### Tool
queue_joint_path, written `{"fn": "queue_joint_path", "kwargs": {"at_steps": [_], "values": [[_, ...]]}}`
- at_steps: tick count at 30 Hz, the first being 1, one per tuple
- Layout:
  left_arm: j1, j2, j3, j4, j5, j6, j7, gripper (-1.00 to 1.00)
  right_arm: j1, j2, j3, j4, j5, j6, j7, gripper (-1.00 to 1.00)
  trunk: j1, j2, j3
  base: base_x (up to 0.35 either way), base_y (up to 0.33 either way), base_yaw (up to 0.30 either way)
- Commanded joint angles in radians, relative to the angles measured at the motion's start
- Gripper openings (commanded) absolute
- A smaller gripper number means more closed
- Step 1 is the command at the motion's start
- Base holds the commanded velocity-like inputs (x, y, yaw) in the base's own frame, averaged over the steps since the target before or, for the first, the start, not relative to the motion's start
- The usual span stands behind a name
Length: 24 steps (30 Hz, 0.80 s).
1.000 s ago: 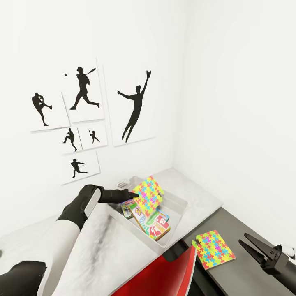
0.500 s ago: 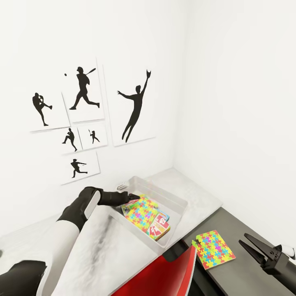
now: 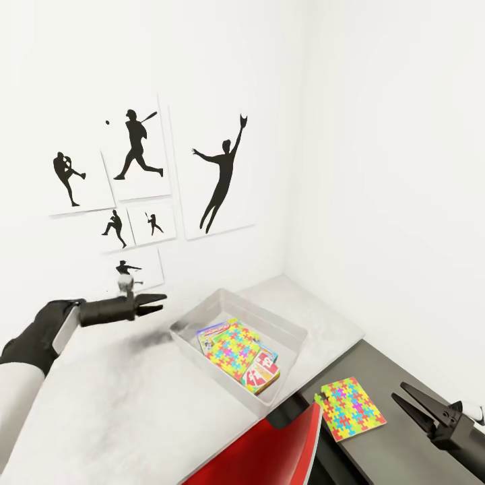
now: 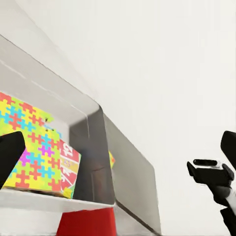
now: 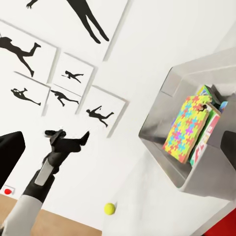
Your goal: Put all the toys in the child's room - the three board games (two on the bed and one on the table), the two jigsaw puzzles on the table, and the tennis ball on the table - inside the toy box on the table in the child's room.
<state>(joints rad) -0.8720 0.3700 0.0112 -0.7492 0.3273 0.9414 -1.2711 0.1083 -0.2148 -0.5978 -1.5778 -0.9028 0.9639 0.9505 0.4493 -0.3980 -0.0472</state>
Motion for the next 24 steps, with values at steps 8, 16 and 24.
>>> {"fn": "queue_joint_path", "kwargs": {"at_steps": [8, 16, 24], "values": [[0.165, 0.237, 0.003, 0.008, 0.006, -0.115, -0.300, 1.00, 0.000, 0.001, 0.001, -0.001, -0.001, 0.004, 0.002, 1.00, 0.001, -0.002, -0.002, 0.000, 0.000, 0.000], [0.316, 0.259, 0.005, 0.032, 0.012, -0.263, -0.300, 1.00, 0.001, 0.003, 0.000, -0.001, -0.001, 0.004, 0.002, 1.00, 0.001, -0.002, -0.001, 0.000, 0.000, -0.005], [0.323, 0.258, 0.006, 0.039, 0.013, -0.277, -0.300, 1.00, 0.001, 0.007, 0.001, -0.002, -0.001, 0.003, 0.002, 1.00, 0.001, -0.002, 0.009, 0.000, -0.061, -0.109]]}}
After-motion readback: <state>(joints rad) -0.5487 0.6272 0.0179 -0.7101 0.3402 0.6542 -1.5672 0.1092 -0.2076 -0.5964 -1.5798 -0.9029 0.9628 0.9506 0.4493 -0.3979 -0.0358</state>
